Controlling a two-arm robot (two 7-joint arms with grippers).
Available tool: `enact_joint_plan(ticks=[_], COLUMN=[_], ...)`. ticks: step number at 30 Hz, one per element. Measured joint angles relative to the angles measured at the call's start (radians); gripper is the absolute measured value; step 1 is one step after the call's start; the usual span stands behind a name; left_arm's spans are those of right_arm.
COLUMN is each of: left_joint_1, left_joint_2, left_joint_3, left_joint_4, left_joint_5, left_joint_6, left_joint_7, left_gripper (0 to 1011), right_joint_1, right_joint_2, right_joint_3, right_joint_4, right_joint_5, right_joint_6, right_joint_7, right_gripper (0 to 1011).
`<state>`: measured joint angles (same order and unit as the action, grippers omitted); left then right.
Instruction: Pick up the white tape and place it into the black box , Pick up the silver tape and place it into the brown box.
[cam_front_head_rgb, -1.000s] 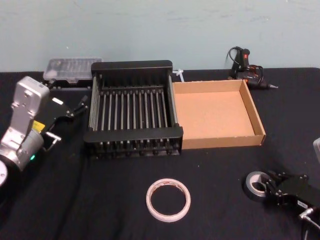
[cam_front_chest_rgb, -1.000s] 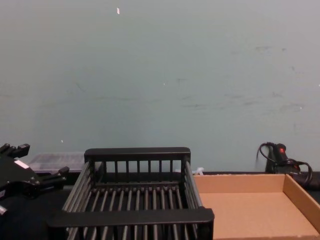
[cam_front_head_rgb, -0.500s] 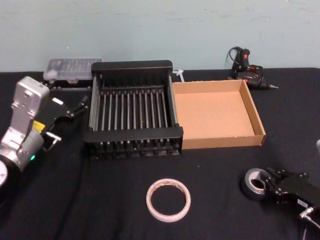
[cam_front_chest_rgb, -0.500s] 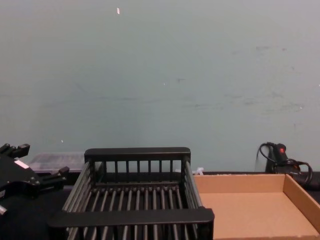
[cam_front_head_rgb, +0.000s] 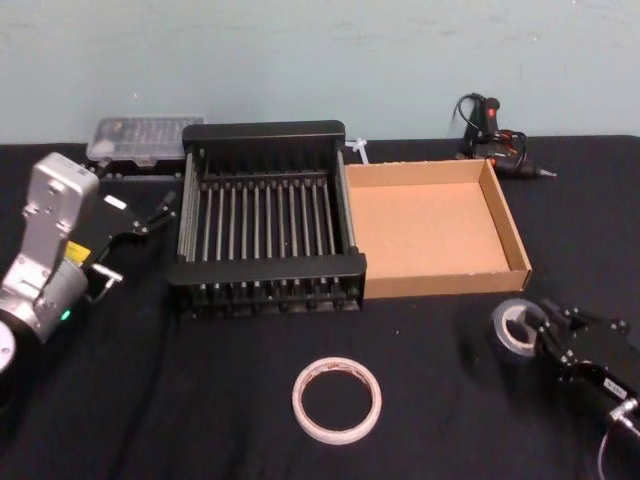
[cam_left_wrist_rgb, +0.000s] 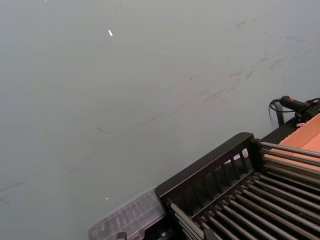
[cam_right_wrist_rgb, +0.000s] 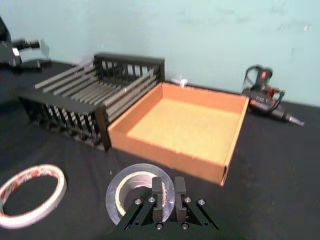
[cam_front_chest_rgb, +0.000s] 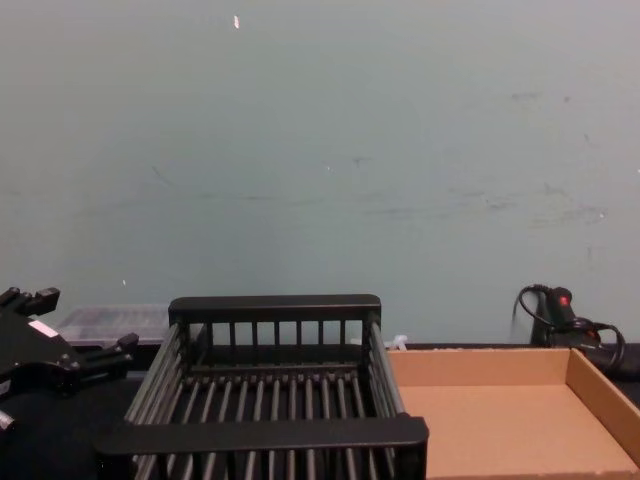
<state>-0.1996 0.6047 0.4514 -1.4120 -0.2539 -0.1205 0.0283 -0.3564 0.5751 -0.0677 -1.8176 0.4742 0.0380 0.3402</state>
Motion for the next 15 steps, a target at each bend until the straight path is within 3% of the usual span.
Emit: enact_joint_plan(ticks=[7, 15], left_joint_1=[0.0, 0.0], left_joint_2=[0.0, 0.0], left_joint_3=[0.0, 0.0], left_joint_4=[0.0, 0.0], left_joint_5=[0.0, 0.0], left_joint_6=[0.0, 0.0], left_joint_7=[0.0, 0.0], left_gripper=[1002, 1001], right_joint_1=[-0.01, 0.003], right_joint_2=[-0.028, -0.048], right_joint_3=[0.018, 0.02], right_joint_4=[-0.011, -0.014], right_joint_5=[0.004, -0.002], right_joint_6=[-0.066, -0.077], right_joint_7=[0.006, 0.005], right_gripper=[156, 156])
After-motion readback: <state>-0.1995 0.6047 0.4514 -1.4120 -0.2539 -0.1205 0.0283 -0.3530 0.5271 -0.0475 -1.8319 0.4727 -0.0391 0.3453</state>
